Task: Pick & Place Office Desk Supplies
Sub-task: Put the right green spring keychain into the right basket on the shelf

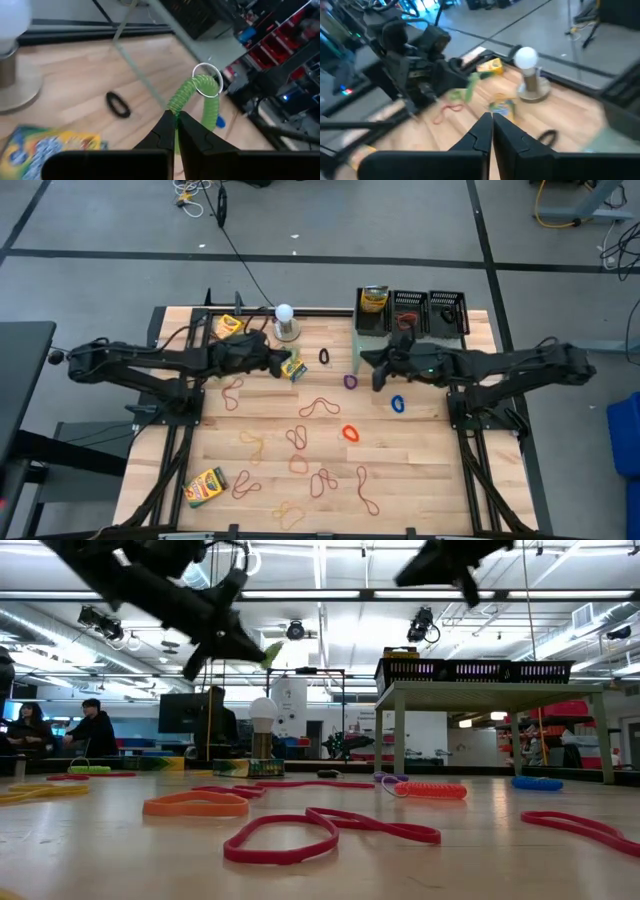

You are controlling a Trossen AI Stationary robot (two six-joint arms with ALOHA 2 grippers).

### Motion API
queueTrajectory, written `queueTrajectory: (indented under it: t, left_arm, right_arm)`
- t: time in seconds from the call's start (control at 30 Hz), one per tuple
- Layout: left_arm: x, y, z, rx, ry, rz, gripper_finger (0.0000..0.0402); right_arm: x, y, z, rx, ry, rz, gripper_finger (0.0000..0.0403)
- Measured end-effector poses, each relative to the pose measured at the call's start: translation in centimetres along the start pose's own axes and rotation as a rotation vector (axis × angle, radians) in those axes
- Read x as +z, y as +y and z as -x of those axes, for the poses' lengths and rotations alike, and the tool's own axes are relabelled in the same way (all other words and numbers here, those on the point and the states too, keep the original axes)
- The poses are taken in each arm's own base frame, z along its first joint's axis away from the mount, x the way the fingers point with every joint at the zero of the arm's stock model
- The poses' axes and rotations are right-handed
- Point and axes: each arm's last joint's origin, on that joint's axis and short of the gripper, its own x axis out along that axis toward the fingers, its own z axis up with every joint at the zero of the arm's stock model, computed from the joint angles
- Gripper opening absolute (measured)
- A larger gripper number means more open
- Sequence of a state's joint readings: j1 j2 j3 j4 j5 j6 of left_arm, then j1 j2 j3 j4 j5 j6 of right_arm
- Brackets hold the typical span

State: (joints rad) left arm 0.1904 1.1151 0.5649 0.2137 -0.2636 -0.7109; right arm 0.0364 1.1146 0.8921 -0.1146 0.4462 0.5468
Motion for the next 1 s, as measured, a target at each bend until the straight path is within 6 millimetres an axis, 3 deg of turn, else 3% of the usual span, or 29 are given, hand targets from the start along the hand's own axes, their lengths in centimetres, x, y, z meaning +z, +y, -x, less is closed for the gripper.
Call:
queueTrajectory:
  t: [0.23, 0.53, 0.73, 1.0]
  left_arm:
    - [2.7, -4.2, -3.4, -0.099, 0.026, 0.046, 0.001]
    - [4.7, -7.8, -6.4, -0.213, 0.087, -0.013, 0.001]
    - [4.6, -8.4, -6.8, -0.24, 0.098, -0.03, 0.001]
    - [4.5, -8.8, -6.7, -0.27, 0.089, -0.046, 0.001]
  right_arm:
    - [-0.5, 0.9, -3.8, 0.127, -0.025, -0.174, 0.0071]
    - [-1.0, 0.8, -4.5, 0.09, -0.026, -0.2, 0.0134]
    - [-0.9, 0.1, -4.7, 0.046, -0.02, -0.237, 0.0131]
    - [-0.5, -0.6, -5.0, 0.027, -0.029, -0.238, 0.0093]
